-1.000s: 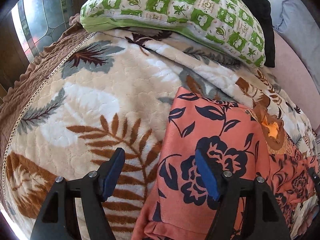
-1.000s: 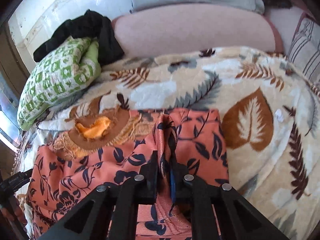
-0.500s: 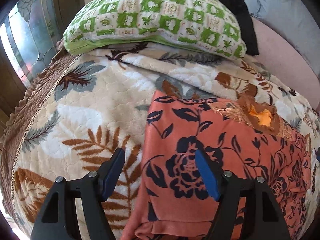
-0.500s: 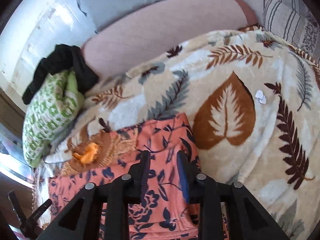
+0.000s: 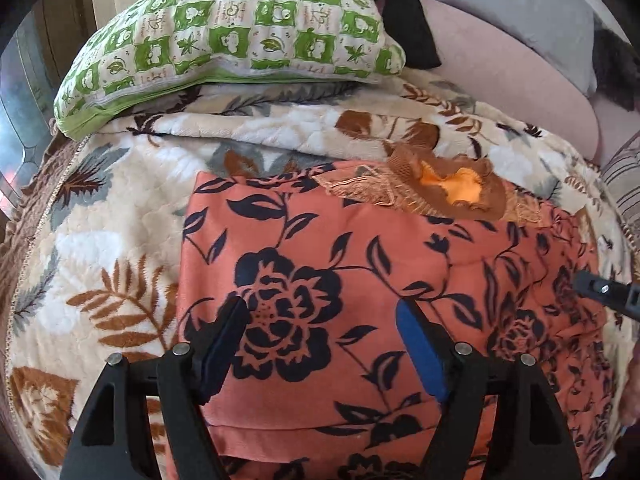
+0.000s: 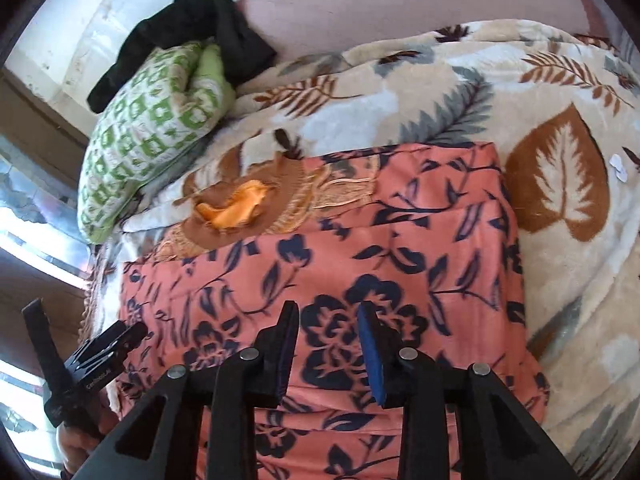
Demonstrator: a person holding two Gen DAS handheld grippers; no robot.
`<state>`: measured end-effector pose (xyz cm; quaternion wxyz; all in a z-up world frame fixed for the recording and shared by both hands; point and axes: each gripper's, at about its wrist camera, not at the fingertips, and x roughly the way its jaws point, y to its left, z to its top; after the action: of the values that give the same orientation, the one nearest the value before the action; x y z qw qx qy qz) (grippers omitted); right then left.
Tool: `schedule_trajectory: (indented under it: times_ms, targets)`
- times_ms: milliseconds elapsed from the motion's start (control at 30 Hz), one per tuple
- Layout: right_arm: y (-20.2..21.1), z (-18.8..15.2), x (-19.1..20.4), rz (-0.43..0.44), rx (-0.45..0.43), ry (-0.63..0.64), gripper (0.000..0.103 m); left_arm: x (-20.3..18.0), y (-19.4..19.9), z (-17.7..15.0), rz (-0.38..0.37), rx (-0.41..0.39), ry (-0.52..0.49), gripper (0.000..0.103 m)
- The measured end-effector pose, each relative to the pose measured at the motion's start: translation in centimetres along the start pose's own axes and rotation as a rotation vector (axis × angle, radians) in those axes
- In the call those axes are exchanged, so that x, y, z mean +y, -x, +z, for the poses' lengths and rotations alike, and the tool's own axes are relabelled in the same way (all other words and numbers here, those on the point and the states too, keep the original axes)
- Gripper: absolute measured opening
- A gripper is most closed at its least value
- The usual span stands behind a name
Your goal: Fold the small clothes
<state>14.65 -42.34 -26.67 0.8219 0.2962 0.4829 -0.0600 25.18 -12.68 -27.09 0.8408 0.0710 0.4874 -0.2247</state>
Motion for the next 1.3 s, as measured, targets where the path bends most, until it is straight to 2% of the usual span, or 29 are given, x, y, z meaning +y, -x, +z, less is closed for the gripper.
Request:
schedule_trajectory:
  times_ms: [67, 100, 167, 233, 267, 333, 367, 400, 467, 533, 567, 633, 667, 700, 733, 800, 867, 900, 933, 967, 1000, 1033, 1067, 1100, 1133, 1200, 1300]
  targets:
    - [-0.9, -0.8, 2.0, 0.048, 0.018, 0.057, 0.034, -1.4, -0.1, 0.0, -0.026, 0.003, -0.045, 0.078]
    - [-1.6, -1.5, 3.0, 0.047, 0.040, 0.091, 0.034, -2.2, -0.7, -0.1, 0.008, 0.022, -0.085, 0.078]
    - [-3.8, -3.2, 4.5, -0.008, 0.117, 0.148, 0.035, -3.4, -2.4, -0.9, 0.103, 0.058, -0.167, 0.079]
    - [-4.3, -4.2, 5.0, -0.068, 0.099, 0.215, 0.035, -3.9, -2.3, -1.1, 0.149, 0.013, -0.207, 0.088]
    - [-4.1, -4.2, 5.4, -0.080, 0.101, 0.233, 0.035, -3.8, -2.3, -0.9, 0.158, 0.022, -0.198, 0.089]
    - [-3.2, -3.7, 5.0, -0.052, 0.084, 0.195, 0.034, -3.0, -2.5, -0.6, 0.131, 0.024, -0.157, 0.097]
    - [-2.5, -3.2, 4.3, -0.051, 0.045, 0.158, 0.034, -2.8, -2.7, -0.8, 0.120, 0.009, -0.152, 0.099]
    - [-1.9, -2.6, 3.4, -0.078, 0.001, 0.122, 0.034, -2.8, -2.8, -1.0, 0.118, -0.016, -0.163, 0.103]
    - [-0.9, -1.3, 1.2, -0.137, -0.071, 0.049, 0.034, -2.9, -2.9, -1.5, 0.120, -0.053, -0.175, 0.103]
    - [-0.9, -0.3, -1.5, -0.183, -0.093, -0.015, 0.034, -2.8, -3.0, -1.2, 0.114, -0.029, -0.166, 0.103]
    - [-1.6, -0.1, -3.0, -0.226, -0.070, -0.049, 0.030, -2.8, -3.1, -1.0, 0.111, -0.008, -0.167, 0.103]
    - [-1.7, 0.0, -4.7, -0.174, -0.072, -0.098, 0.030, -2.9, -3.1, -0.5, 0.102, 0.033, -0.177, 0.103]
    - [-1.3, 0.2, -4.4, -0.176, -0.068, -0.096, 0.030, -2.9, -2.9, -0.1, 0.093, 0.054, -0.178, 0.103]
    - [-0.8, 0.4, -3.9, -0.181, -0.070, -0.083, 0.030, -2.8, -2.4, 0.2, 0.078, 0.046, -0.173, 0.103]
    - [-0.3, 0.5, -3.4, -0.171, -0.101, -0.068, 0.030, -2.5, -1.6, 0.6, 0.076, 0.004, -0.160, 0.103]
    - [0.6, 0.6, -2.4, -0.153, -0.185, -0.042, 0.032, -1.5, -0.2, 1.4, 0.138, -0.094, -0.113, 0.103]
    - [0.8, 0.8, -2.1, -0.154, -0.236, -0.041, 0.033, 0.1, -0.2, 2.1, 0.203, -0.126, -0.038, 0.103]
    - [0.3, 0.9, -2.1, -0.154, -0.234, -0.043, 0.033, 1.1, -1.0, 2.2, 0.223, -0.105, 0.008, 0.103]
    - [-0.9, 1.2, -2.2, -0.163, -0.202, -0.039, 0.033, 2.2, -2.5, 2.2, 0.228, -0.042, 0.042, 0.103]
    - [-2.2, 1.1, -2.5, -0.186, -0.155, -0.037, 0.034, 3.0, -4.2, 2.1, 0.203, 0.049, 0.070, 0.103]
    - [-3.0, 0.7, -2.8, -0.197, -0.140, -0.029, 0.033, 3.9, -4.7, 1.8, 0.149, 0.056, 0.132, 0.103]
    - [-2.6, 0.4, -2.6, -0.208, -0.173, -0.006, 0.033, 4.7, -4.1, 1.8, 0.121, 0.029, 0.192, 0.103]
    - [-2.4, 0.5, -2.0, -0.229, -0.169, 0.014, 0.033, 4.9, -4.0, 1.9, 0.117, 0.050, 0.213, 0.103]
    - [-2.3, 0.7, -1.6, -0.234, -0.149, 0.022, 0.034, 4.9, -4.0, 2.2, 0.115, 0.085, 0.206, 0.103]
    - [-2.1, 0.7, -1.2, -0.202, -0.146, 0.019, 0.034, 4.7, -3.9, 2.3, 0.115, 0.094, 0.190, 0.103]
    - [-1.6, 0.5, -0.6, -0.147, -0.141, 0.013, 0.034, 4.2, -3.1, 2.1, 0.137, 0.079, 0.170, 0.103]
    - [-1.3, -0.6, 1.8, -0.095, -0.092, 0.084, 0.034, 2.7, -1.5, 1.8, 0.124, 0.048, 0.118, 0.103]
